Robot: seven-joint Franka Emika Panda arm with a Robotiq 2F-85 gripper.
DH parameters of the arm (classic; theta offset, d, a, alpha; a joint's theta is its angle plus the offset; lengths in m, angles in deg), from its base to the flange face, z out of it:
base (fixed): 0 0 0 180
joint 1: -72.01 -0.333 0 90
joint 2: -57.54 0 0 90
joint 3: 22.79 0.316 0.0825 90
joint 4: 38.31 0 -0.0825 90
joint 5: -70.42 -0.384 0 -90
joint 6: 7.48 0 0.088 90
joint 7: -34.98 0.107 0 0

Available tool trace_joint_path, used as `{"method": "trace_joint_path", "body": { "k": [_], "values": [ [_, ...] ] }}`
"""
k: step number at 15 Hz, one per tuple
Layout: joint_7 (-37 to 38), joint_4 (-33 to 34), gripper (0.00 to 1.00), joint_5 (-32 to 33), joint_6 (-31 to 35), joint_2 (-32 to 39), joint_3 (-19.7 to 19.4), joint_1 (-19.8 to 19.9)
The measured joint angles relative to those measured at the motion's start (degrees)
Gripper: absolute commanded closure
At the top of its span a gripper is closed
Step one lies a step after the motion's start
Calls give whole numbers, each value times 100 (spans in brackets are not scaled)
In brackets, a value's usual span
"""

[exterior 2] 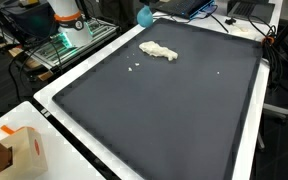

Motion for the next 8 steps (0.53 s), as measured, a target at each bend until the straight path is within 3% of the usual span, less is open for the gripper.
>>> {"method": "trace_joint_path", "body": {
  "k": [8],
  "values": [
    [67, 65, 50, 287, -106, -18, 73, -25]
  ]
}}
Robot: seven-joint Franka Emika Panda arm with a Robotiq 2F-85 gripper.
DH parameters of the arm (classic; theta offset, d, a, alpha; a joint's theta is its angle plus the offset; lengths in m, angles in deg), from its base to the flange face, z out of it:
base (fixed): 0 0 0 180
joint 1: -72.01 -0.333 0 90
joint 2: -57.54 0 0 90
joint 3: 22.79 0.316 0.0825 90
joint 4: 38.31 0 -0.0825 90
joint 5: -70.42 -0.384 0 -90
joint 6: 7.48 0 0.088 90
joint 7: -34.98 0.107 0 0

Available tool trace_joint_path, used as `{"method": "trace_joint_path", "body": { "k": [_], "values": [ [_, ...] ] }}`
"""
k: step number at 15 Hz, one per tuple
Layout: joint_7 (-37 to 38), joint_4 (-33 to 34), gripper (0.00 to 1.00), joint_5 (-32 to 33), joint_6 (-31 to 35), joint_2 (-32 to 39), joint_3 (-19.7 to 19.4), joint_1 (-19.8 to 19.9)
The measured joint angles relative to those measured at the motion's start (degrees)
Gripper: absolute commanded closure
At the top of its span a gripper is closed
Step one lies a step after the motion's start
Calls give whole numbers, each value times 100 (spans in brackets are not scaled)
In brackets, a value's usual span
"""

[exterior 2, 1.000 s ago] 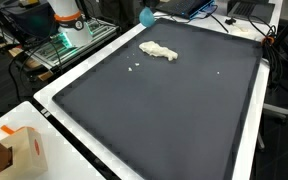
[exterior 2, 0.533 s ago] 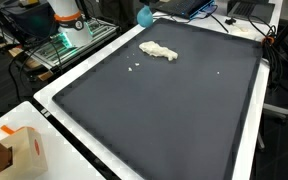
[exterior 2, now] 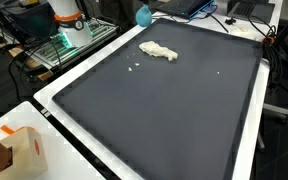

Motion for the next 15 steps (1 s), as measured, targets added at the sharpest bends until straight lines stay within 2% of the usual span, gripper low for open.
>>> {"method": "trace_joint_path", "body": {
  "k": [3, 4, 11, 15],
  "values": [
    [0, 2, 50, 0, -3, 0, 0, 0],
    [0, 2, 75, 0, -3, 0, 0, 0],
    [198, 88, 75, 0, 23, 134, 7, -10],
    [1040, 190, 75, 259, 305, 259, 113, -10]
  ]
}}
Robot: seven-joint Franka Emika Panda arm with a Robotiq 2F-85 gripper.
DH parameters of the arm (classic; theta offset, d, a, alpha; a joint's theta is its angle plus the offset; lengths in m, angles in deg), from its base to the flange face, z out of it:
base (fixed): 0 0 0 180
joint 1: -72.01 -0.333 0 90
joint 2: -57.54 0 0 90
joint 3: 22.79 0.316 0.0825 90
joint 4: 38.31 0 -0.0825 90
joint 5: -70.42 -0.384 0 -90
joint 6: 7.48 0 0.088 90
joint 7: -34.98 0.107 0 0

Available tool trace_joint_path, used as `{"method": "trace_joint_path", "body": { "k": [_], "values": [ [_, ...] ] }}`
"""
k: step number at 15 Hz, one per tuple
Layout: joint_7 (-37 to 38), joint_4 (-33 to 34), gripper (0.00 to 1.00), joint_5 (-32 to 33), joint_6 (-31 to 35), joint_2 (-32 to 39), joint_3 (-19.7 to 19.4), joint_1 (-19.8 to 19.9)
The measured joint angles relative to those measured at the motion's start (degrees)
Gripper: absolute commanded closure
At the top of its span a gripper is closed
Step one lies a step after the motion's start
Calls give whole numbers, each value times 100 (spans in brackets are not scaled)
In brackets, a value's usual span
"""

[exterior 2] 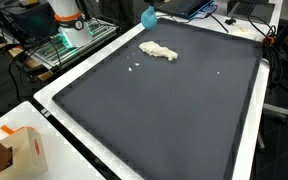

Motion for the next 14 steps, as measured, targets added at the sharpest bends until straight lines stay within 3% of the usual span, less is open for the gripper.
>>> {"method": "trace_joint_path", "body": {
  "k": [7, 11, 14],
  "values": [
    [2775, 340, 75, 1877, -148, 665, 464, -5],
    [3961, 751, 75, 2558, -1007, 1247, 504, -162],
    [4358, 1107, 75, 2646, -1676, 1712, 470, -326]
  ]
}}
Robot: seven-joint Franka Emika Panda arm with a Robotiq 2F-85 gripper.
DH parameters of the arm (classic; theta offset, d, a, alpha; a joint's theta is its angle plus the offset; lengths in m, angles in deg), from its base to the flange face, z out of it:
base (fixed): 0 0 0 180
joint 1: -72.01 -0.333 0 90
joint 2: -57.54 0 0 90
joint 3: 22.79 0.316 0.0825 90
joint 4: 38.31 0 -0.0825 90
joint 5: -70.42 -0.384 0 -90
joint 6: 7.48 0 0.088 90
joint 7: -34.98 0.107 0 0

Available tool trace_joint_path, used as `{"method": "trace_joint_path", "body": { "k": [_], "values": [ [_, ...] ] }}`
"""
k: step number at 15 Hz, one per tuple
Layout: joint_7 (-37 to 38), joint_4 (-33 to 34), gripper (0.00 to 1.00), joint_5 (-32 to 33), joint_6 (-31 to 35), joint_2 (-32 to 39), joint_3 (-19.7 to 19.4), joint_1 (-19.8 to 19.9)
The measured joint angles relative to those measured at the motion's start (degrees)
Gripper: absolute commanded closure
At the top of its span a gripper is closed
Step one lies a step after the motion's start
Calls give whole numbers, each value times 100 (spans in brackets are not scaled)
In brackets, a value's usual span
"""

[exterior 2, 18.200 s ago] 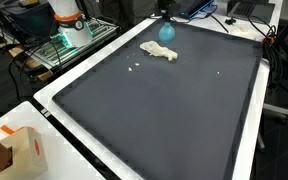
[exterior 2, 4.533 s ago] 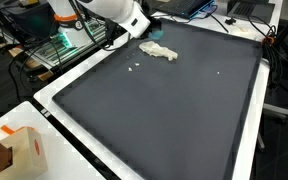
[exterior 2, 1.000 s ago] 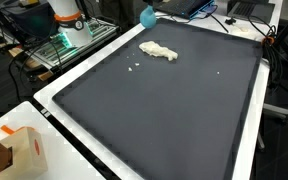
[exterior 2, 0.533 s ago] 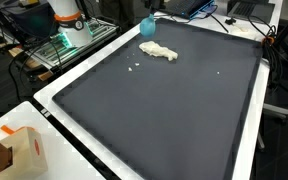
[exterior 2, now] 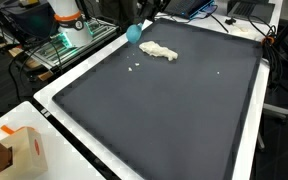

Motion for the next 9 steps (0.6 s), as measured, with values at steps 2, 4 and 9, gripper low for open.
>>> {"method": "trace_joint_path", "body": {
  "k": [2, 4, 9],
  "values": [
    [96, 219, 75, 0, -295, 291, -46, -109],
    [116, 423, 75, 1, -518, 562, -108, -218],
    [114, 836, 75, 1, -842, 1111, -272, -461]
  ]
}}
